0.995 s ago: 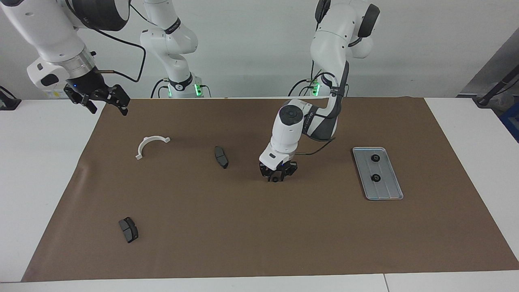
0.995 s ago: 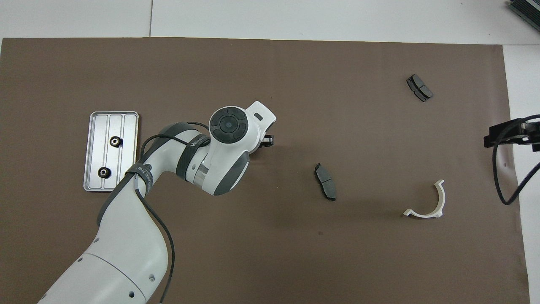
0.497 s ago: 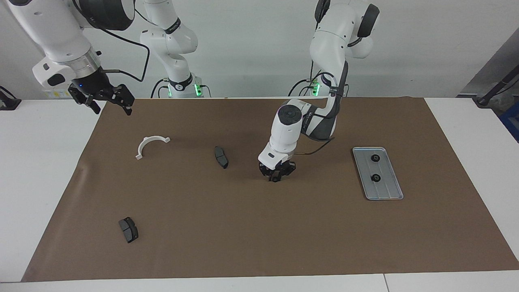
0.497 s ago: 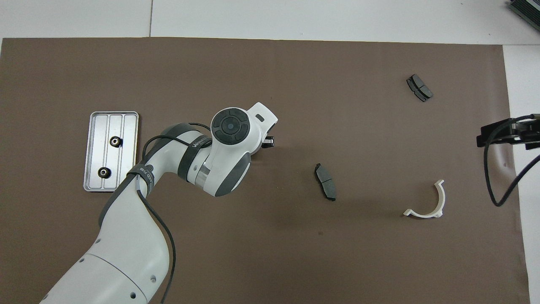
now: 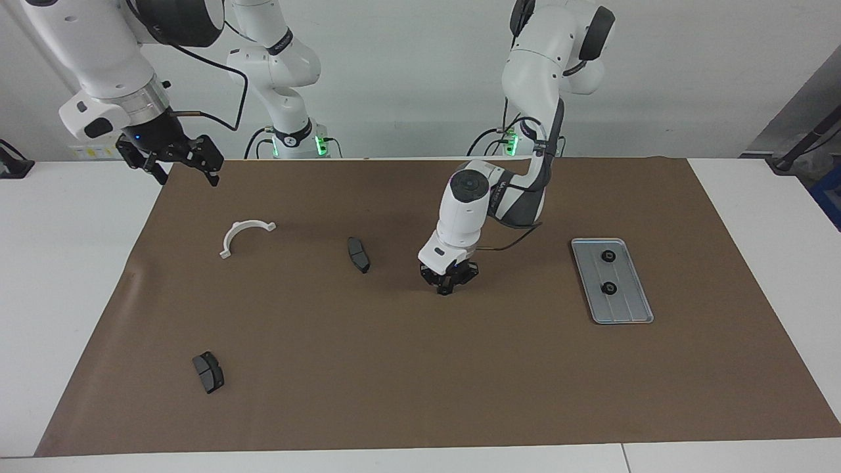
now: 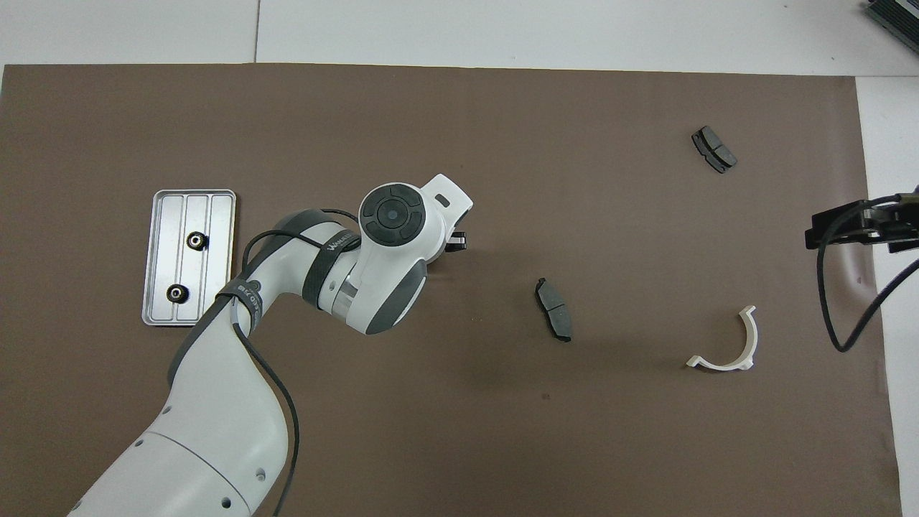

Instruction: Pick bearing gear from pile to tray

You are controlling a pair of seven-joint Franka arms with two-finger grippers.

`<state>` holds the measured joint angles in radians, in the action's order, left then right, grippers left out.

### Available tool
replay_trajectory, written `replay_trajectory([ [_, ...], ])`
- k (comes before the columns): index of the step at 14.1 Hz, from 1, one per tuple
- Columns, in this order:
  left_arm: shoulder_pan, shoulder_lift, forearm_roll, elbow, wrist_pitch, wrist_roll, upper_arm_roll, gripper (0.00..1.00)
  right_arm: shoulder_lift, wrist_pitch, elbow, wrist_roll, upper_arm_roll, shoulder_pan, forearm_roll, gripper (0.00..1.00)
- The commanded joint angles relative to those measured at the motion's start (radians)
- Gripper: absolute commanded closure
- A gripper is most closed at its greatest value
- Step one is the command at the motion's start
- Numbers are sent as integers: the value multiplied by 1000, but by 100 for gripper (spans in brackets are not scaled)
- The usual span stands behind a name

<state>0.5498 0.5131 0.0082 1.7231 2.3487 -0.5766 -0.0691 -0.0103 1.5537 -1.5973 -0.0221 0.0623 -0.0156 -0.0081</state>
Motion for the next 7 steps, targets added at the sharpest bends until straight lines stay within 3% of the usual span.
replay_trajectory([
  [1, 13, -24, 7, 21, -3, -9, 18, 99, -13, 5, -9, -35, 8, -17, -6, 0],
  [7, -111, -24, 10, -53, -94, 49, 18, 97, -13, 11, -13, -35, 14, -21, -6, 0],
])
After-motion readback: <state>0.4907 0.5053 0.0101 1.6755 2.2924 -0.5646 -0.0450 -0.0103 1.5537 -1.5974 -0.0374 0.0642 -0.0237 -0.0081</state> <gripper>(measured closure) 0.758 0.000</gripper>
